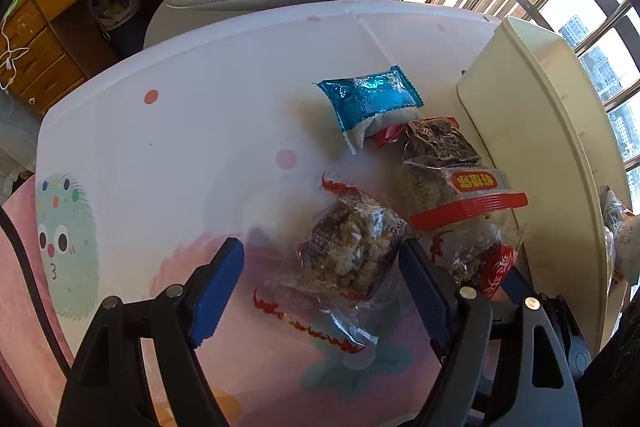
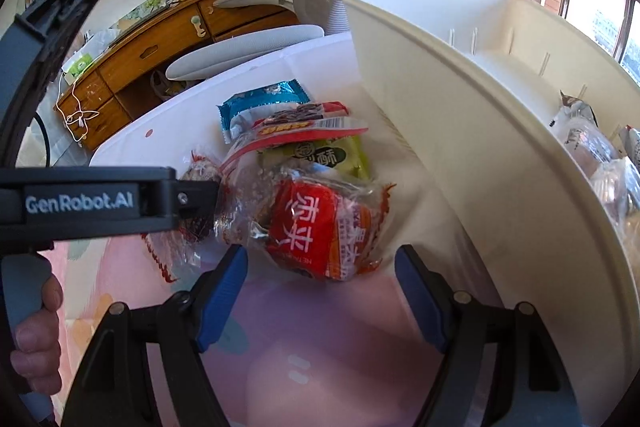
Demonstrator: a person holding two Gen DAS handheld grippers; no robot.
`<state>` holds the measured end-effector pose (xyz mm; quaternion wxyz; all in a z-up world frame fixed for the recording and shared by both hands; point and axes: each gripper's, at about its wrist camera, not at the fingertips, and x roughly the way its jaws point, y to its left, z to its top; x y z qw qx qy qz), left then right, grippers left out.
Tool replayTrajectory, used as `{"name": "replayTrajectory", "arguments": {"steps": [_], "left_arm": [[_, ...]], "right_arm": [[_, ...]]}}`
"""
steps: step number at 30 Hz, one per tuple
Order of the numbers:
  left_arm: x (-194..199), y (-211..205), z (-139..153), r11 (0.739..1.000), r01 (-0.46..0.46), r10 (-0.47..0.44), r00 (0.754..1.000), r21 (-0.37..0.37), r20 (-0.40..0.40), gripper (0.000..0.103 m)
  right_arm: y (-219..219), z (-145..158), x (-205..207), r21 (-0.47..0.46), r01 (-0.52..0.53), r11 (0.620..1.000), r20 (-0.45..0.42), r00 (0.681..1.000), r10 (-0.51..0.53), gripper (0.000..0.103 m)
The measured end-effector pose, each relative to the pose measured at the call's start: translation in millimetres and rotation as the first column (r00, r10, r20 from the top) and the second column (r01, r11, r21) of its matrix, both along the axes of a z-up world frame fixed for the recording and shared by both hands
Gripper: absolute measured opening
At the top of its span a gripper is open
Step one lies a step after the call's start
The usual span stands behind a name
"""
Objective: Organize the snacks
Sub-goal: 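Grasp the clear brown-snack bag with the left tool while the right tool grasps the red-label bag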
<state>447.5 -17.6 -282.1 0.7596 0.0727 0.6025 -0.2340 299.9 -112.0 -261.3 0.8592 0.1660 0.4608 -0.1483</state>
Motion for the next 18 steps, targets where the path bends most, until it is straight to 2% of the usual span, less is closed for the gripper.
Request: {"name": "replayTrajectory", "arguments": {"steps": [6,18], "left_arm": [[5.4,0.0,-7.5,0.999,-0.021,0.02,1.0,-0.038,-0.02,0.077],[3.4,-1.1,-7.6,0.991,-0.052,0.051,0.999,-0.127,-0.005,0.053]], "right_arm": [[-0.1,-1.6,7.6,-0.012,-0.01,1.0,0.016,1.0,0.01,0.077],[-5.3,-1.4,10.3,-0.029,-0.041,0.999,0.017,0.999,0.041,0.07]]}}
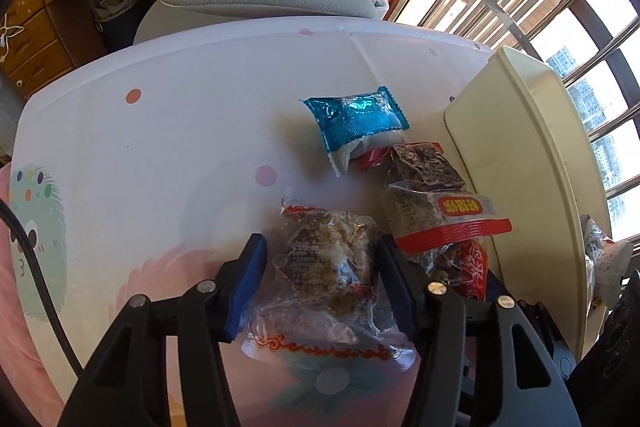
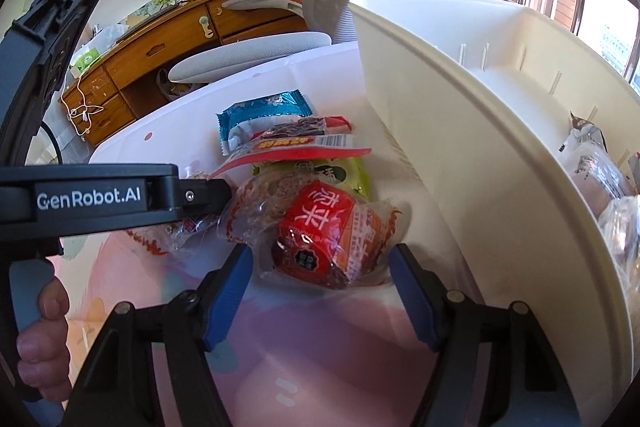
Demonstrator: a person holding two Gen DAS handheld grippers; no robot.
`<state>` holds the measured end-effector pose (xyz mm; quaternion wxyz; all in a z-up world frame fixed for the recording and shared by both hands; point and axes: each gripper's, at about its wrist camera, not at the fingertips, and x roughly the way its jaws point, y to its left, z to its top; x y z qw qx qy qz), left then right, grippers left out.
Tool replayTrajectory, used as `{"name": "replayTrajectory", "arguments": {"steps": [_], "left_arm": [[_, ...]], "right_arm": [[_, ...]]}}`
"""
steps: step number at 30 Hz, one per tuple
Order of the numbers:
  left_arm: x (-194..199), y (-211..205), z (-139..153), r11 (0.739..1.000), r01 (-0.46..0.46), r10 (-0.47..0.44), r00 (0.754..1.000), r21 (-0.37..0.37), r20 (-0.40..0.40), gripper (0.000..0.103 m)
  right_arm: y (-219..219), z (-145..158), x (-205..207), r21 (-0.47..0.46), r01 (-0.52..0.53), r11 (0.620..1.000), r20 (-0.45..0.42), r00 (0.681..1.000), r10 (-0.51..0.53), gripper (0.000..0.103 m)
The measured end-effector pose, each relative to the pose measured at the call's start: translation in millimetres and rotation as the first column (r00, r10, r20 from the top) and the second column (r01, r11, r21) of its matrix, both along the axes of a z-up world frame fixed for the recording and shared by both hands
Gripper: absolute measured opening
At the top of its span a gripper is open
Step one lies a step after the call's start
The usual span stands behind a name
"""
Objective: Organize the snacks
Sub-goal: 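Grasp the clear brown-snack bag with the left tool while the right tool grasps the red-label bag, then carry the brown-snack bag and red-label bag over the white tray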
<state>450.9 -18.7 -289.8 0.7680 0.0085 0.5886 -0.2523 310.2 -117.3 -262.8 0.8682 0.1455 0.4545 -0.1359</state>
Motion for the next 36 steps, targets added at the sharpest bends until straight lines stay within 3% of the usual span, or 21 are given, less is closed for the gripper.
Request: {"name": "replayTrajectory", "arguments": {"steps": [14,24,29,36], "left_arm": [[-7,13,9,0.997,-0.047,0.046,0.999,-0.06,-0.008,0.04],[-19,30,18,0.996,-0.086,0.086,0.996,-0.008,-0.004,0.039],[-27,51,16,0.99,-0.137,0.136,0.989,-0.018,-0.052,0.039],[-51,79,21,0.987,-0.161,0.161,0.985,0.002,-0.059,0.039]], "right_arm": [[-4,3,-2,0.019,-0.024,1.0,-0.015,1.0,0.024,0.057],[-3,7,-11,0.034,-0.064,0.997,-0.037,0.997,0.065,0.057],[0,9,-21,0.073,-0.088,0.993,-0.059,0.994,0.092,0.057],[13,18,-42,0.072,-0.132,0.989,-0.066,0.988,0.136,0.056]]}}
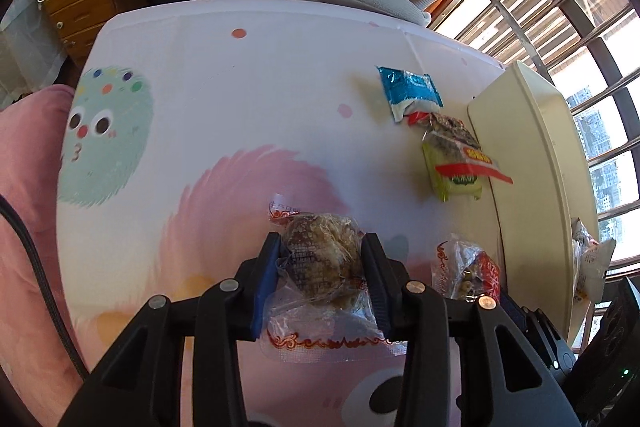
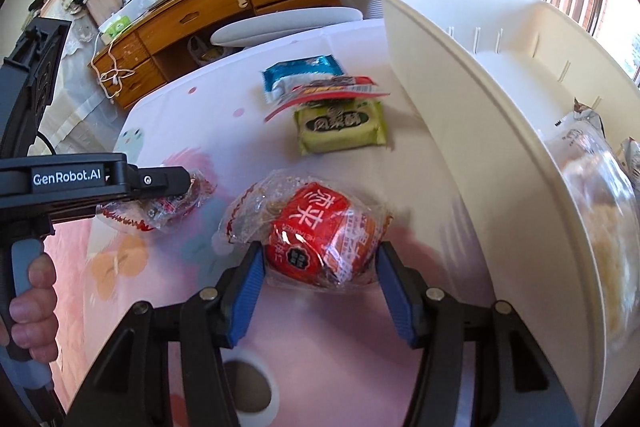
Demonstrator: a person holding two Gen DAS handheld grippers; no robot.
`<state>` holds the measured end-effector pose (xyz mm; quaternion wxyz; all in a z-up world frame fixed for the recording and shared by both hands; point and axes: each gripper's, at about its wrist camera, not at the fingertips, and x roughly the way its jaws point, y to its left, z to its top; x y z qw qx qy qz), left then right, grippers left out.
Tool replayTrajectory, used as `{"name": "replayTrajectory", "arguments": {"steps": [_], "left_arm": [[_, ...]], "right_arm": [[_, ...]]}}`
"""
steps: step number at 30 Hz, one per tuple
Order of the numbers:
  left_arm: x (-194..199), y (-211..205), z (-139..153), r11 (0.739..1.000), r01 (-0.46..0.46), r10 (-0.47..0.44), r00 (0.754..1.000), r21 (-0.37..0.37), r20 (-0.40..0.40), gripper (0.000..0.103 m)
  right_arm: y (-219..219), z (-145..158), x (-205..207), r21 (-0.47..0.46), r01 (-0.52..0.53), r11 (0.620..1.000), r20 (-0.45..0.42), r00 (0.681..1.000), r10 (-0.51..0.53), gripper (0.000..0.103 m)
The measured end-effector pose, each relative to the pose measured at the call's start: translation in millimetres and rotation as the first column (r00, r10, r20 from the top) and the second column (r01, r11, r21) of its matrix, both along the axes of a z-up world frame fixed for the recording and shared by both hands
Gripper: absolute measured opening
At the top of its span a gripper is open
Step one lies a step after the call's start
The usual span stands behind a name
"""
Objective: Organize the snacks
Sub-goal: 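Carry the brown-snack bag and red-label bag over the white tray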
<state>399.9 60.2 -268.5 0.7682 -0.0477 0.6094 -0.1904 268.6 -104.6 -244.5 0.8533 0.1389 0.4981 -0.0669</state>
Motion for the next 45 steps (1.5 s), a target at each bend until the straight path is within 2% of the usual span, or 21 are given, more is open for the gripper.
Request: {"name": "replayTrajectory", "arguments": {"steps": [15,26,35,45], "left_arm": [[-90,36,50,0.998,0.046,-0.048,0.998,0.031,0.05,0.039],[-174,44,97,0.995,0.105,-0.104,0.99,-0.002,0.095,0.039],[-221,28,135,0.988,0.147,-0.139,0.977,-0.041,0.162,0.039],[-251,-18,168,0.979,0.193,-0.174,0.955,-0.059,0.24,0.039]], "right_arm": [[25,42,-73,0.009,-0.006,1.0,0.012,1.0,0.005,0.057],[25,89,-136,-0.027,0.042,0.999,0.087,0.995,-0.039,0.057],[2,117,-174,-0.032,0.098,0.995,0.113,0.989,-0.094,0.057],[-43,133,-204,-0.03,0.133,0.991,0.124,0.984,-0.129,0.057]]}}
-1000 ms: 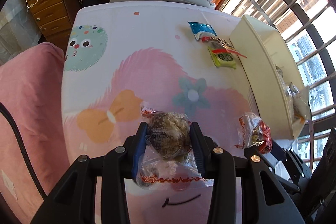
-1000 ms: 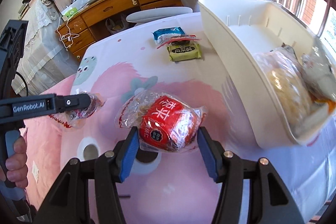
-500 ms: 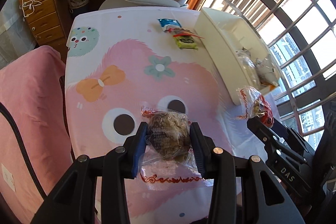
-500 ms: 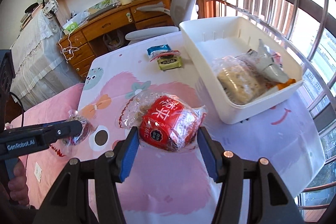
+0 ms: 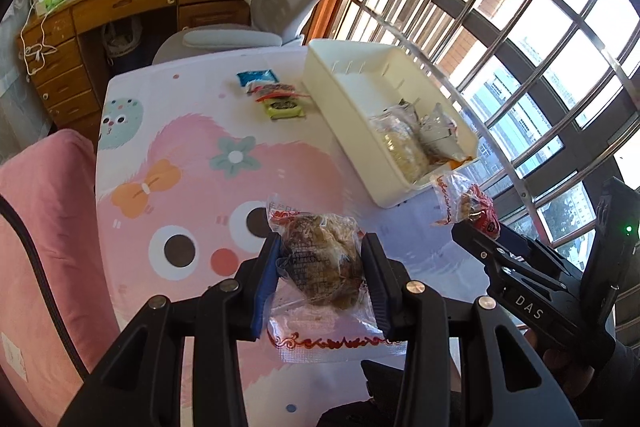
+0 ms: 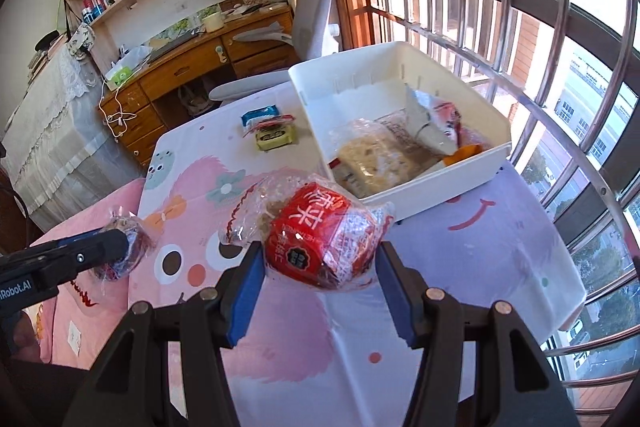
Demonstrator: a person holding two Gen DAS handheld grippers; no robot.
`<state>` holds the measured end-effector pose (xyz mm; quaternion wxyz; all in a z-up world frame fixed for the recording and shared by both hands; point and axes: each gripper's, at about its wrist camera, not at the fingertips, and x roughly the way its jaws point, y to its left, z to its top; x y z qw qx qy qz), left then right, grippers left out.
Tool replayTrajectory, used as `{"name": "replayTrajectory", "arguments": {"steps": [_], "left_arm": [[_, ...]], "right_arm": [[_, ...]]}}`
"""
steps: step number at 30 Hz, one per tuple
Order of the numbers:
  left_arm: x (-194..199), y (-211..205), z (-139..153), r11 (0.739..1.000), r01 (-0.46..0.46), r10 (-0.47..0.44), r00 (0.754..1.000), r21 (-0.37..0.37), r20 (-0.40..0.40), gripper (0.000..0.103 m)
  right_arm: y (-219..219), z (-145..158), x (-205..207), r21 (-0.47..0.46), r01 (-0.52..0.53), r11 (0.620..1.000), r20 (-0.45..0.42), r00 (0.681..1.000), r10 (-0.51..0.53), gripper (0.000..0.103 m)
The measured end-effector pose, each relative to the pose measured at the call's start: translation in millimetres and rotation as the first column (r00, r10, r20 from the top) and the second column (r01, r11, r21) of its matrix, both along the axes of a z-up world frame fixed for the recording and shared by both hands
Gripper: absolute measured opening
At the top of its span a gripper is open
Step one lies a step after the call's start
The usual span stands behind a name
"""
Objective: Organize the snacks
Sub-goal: 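Carry the brown-snack bag and red-label bag over the white tray, then open both tools to drop the bags into the tray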
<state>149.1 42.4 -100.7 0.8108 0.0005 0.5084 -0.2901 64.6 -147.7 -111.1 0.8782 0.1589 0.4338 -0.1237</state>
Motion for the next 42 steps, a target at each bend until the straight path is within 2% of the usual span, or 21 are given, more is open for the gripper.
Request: {"name": "replayTrajectory", "arguments": {"steps": [11,25,33,42], "left_arm": [[-1,-75,22,0.998,-0.056,0.057,0.997,-0.032,0.054,0.039],[23,-176,30,0.989,-0.131,0.137,0.986,-0.064,0.093,0.039],[53,-220,31,0.986,-0.159,0.165,0.98,-0.058,0.116,0.039],[97,-259,32,0.984,-0.171,0.177,0.974,-0.053,0.138,0.039]], "right_arm": [[-85,15,-5,-0.006,-0.039,0.999,0.018,0.999,0.039,0.057],[-191,24,35,-0.023,-0.165,0.986,0.037,0.985,0.166,0.057],[-225,26,70,-0.005,-0.229,0.973,0.051,0.972,0.229,0.057],[-239,30,108,-0.006,-0.293,0.956,0.075,0.953,0.293,0.058]]}}
